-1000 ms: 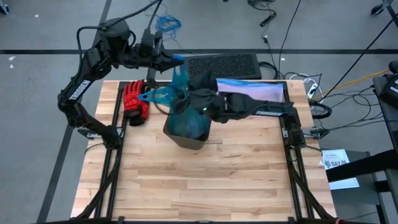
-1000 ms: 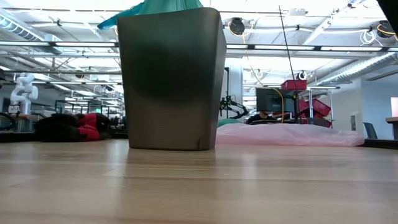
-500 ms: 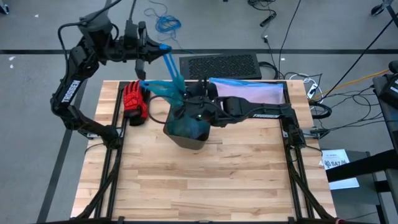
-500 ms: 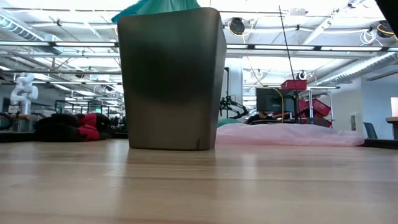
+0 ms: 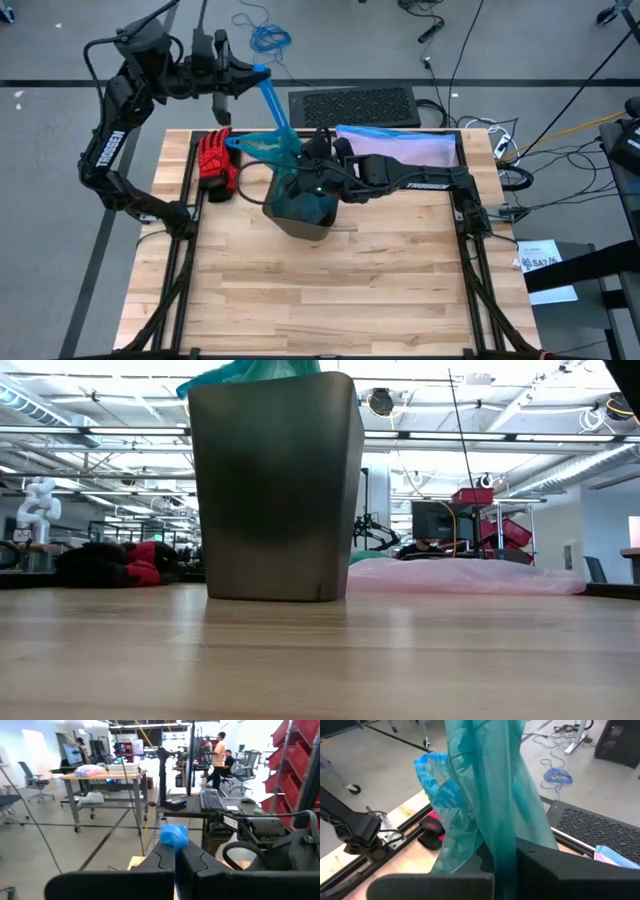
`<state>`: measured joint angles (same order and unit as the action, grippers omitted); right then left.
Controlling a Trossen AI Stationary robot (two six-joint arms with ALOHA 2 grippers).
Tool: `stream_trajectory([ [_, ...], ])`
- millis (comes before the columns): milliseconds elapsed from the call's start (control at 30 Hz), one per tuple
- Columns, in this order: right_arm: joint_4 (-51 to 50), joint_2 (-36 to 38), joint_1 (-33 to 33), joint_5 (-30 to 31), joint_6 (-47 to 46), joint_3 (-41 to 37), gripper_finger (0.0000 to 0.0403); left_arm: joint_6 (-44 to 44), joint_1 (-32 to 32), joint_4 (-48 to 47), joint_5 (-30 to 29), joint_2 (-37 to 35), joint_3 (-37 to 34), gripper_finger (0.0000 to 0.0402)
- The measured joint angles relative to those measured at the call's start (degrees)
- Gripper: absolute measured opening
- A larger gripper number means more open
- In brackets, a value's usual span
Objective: Place trash/remove bag and relplace
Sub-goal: Remove the blue trash bag from the black trash bin
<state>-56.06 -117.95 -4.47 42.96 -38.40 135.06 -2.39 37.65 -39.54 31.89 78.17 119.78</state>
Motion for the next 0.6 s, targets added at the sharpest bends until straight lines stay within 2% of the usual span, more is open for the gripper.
stream_trajectory([
  [233,0.3,0.1,0.3,-2.2,0.2,0.1,0.0000,-1.2,1.3,-0.7,-1.5,0.1,4.0,0.0000],
  [433,1.7,0.2,0.4,-3.8,2.4,0.0,0.0002,-1.1,2.2,-0.4,-2.1,0.1,4.6,0.0000],
  [500,2.7,0.5,0.5,-6.2,4.5,0.0,0.0015,-1.1,2.4,-0.3,-2.2,0.0,4.7,0.0000],
  [600,3.8,1.4,0.4,-9.6,7.1,-0.1,0.0055,-1.1,2.6,-0.6,-2.4,0.0,4.7,0.0000],
])
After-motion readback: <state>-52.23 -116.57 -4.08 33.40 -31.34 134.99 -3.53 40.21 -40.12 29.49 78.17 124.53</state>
